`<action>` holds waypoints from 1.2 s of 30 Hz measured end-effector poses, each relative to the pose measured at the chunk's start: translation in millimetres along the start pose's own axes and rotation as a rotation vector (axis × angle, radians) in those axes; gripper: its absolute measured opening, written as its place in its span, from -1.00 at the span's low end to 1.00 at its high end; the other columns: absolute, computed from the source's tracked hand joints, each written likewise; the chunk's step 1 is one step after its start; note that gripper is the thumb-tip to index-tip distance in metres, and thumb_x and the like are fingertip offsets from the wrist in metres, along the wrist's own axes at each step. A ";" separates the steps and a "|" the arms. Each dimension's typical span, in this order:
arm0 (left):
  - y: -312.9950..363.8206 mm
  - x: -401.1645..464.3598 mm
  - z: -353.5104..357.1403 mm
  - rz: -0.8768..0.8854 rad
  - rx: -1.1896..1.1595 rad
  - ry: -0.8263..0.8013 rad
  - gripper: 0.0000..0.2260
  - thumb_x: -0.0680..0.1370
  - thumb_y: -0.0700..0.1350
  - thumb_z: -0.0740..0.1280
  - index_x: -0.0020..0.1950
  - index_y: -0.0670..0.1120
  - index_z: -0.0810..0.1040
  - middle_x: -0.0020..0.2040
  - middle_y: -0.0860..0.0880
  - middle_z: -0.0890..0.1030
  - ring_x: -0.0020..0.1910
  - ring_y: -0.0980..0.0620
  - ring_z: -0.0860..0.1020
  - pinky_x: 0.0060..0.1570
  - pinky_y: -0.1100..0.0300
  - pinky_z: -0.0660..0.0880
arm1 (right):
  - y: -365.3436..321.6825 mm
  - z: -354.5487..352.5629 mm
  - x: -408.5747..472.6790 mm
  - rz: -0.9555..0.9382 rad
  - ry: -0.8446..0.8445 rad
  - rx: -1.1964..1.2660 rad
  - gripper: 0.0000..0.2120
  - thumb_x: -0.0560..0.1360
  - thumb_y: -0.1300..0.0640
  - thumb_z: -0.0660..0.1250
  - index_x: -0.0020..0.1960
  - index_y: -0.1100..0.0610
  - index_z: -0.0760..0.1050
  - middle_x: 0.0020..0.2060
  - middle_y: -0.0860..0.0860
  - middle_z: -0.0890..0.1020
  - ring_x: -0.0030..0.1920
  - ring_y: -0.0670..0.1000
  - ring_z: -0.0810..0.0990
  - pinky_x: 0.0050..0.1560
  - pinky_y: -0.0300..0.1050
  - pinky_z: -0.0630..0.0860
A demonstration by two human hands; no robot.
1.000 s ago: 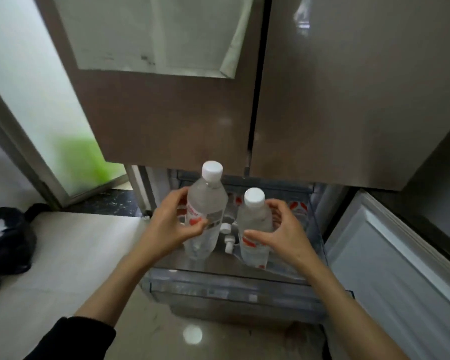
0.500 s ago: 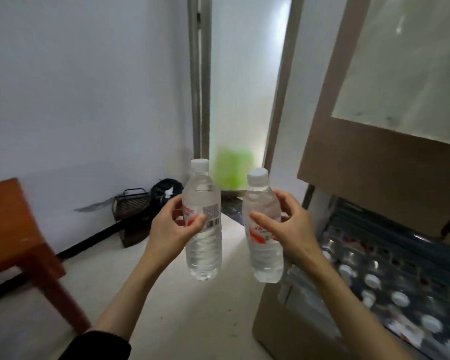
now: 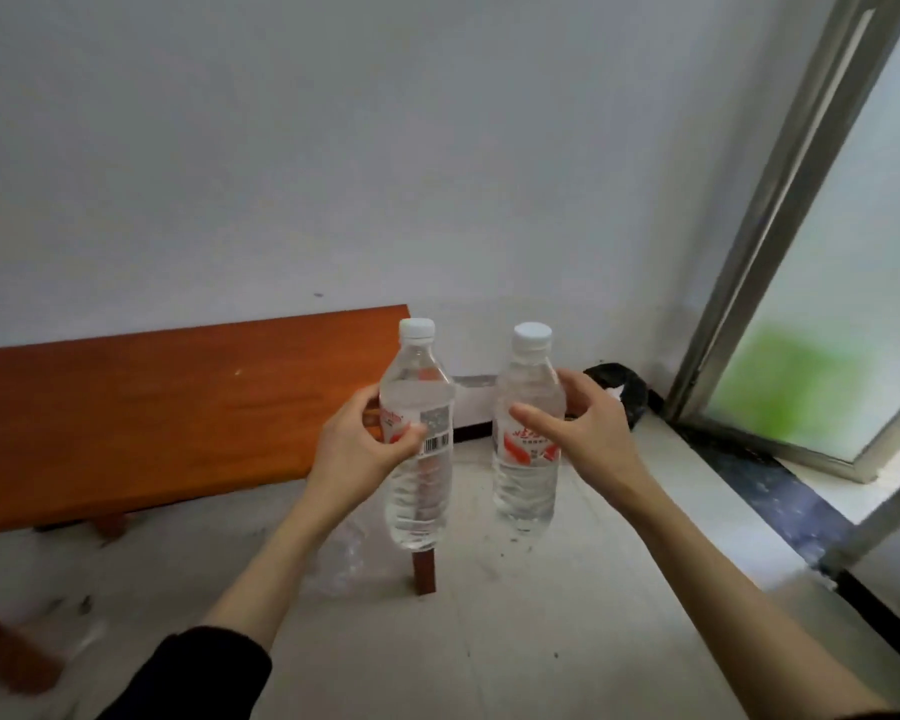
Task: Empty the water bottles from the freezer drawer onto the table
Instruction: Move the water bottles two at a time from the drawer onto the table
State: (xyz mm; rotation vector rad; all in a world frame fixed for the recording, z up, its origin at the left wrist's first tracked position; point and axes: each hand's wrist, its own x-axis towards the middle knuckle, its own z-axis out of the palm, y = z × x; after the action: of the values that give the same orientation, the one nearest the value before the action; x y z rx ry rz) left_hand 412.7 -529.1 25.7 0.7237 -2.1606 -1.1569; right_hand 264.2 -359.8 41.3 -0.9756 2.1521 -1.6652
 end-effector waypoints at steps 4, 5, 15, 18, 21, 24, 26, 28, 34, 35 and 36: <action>-56.1 44.7 -44.4 -0.131 -0.004 0.100 -0.47 0.39 -0.03 0.45 0.31 -0.04 0.37 0.18 0.04 0.52 0.07 0.13 0.50 -0.04 0.31 0.44 | 3.6 69.8 65.0 -0.009 -0.107 -0.047 -0.18 0.12 -0.30 0.43 0.27 0.09 0.42 0.09 -0.01 0.61 0.07 -0.02 0.60 0.13 0.06 0.56; -69.2 56.8 -53.3 -0.149 0.002 0.117 -0.47 0.38 -0.04 0.45 0.31 -0.04 0.37 0.20 0.03 0.52 0.09 0.11 0.50 -0.01 0.28 0.44 | 6.3 85.5 81.7 -0.006 -0.122 -0.053 -0.21 0.16 -0.26 0.44 0.28 0.10 0.41 0.11 0.00 0.60 0.08 -0.02 0.59 0.13 0.06 0.56; -189.4 216.3 -114.4 -0.281 0.256 0.099 -0.45 0.35 -0.05 0.49 0.29 -0.06 0.39 0.22 -0.03 0.54 0.03 0.11 0.49 0.03 0.22 0.45 | 57.5 227.6 260.5 0.032 -0.224 -0.101 -0.37 0.32 -0.02 0.49 0.30 0.08 0.34 0.16 -0.01 0.54 0.10 -0.03 0.53 0.10 -0.10 0.53; -223.1 261.2 -125.0 -0.323 0.301 0.094 -0.45 0.35 -0.03 0.49 0.27 -0.04 0.39 0.20 -0.01 0.55 0.06 0.08 0.51 0.09 0.11 0.48 | 64.9 262.4 308.8 0.051 -0.255 -0.152 -0.34 0.31 -0.04 0.49 0.32 0.08 0.32 0.18 0.00 0.53 0.11 -0.04 0.51 0.09 -0.11 0.52; -253.4 299.8 -133.6 -0.360 0.307 0.066 -0.44 0.34 -0.03 0.49 0.28 -0.04 0.38 0.20 0.02 0.55 0.03 0.13 0.48 0.09 0.14 0.46 | 76.2 292.3 349.8 0.067 -0.297 -0.237 -0.31 0.29 -0.07 0.49 0.33 0.08 0.31 0.21 -0.02 0.51 0.19 -0.02 0.49 0.17 -0.07 0.49; -284.6 338.2 -141.1 -0.368 0.306 -0.034 -0.41 0.33 -0.03 0.49 0.30 -0.03 0.36 0.22 0.03 0.53 0.04 0.13 0.49 0.10 0.13 0.48 | 88.2 320.6 385.2 0.095 -0.331 -0.298 -0.31 0.28 -0.10 0.49 0.31 0.06 0.32 0.21 -0.01 0.52 0.19 0.00 0.50 0.19 -0.01 0.49; -305.7 362.4 -146.3 -0.348 0.282 -0.110 -0.38 0.32 -0.02 0.50 0.31 -0.03 0.35 0.22 0.03 0.52 0.06 0.12 0.51 0.11 0.13 0.50 | 94.7 340.6 406.0 0.125 -0.338 -0.312 -0.33 0.30 -0.05 0.49 0.32 0.08 0.31 0.22 0.00 0.53 0.17 -0.01 0.51 0.16 -0.06 0.48; -326.0 385.0 -150.2 -0.332 0.232 -0.176 -0.35 0.31 -0.06 0.51 0.33 -0.06 0.33 0.23 0.02 0.50 0.09 0.12 0.50 0.13 0.18 0.47 | 100.2 360.1 424.9 0.168 -0.342 -0.304 -0.34 0.32 0.01 0.48 0.33 0.09 0.30 0.24 0.02 0.52 0.20 0.01 0.51 0.15 -0.08 0.46; -373.1 442.9 -153.6 -0.355 0.069 -0.266 -0.34 0.32 -0.18 0.50 0.33 -0.03 0.26 0.25 0.03 0.44 0.20 0.05 0.48 0.26 0.01 0.44 | 117.4 410.1 472.6 0.255 -0.358 -0.244 -0.35 0.34 0.09 0.48 0.35 0.06 0.29 0.28 0.02 0.49 0.27 0.03 0.47 0.18 -0.09 0.44; -378.2 452.0 -153.0 -0.351 0.071 -0.289 -0.33 0.32 -0.18 0.50 0.34 -0.03 0.26 0.27 0.03 0.43 0.22 0.05 0.47 0.26 0.03 0.43 | 118.7 417.2 479.0 0.262 -0.364 -0.251 -0.34 0.34 0.09 0.48 0.36 0.05 0.29 0.29 0.01 0.48 0.28 0.03 0.46 0.21 -0.06 0.44; -383.0 460.8 -152.8 -0.343 0.080 -0.310 -0.33 0.32 -0.19 0.50 0.34 -0.02 0.25 0.28 0.03 0.43 0.24 0.06 0.45 0.27 0.06 0.42 | 120.0 423.5 485.2 0.265 -0.368 -0.256 -0.34 0.34 0.09 0.48 0.36 0.05 0.29 0.30 0.01 0.48 0.29 0.03 0.46 0.23 -0.03 0.43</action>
State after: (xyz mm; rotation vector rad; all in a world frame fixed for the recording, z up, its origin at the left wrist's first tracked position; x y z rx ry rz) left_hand 276.1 -1112.8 -125.9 1.0395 -2.4123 -1.4426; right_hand 101.2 -976.6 -107.7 -0.9264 2.1558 -1.0186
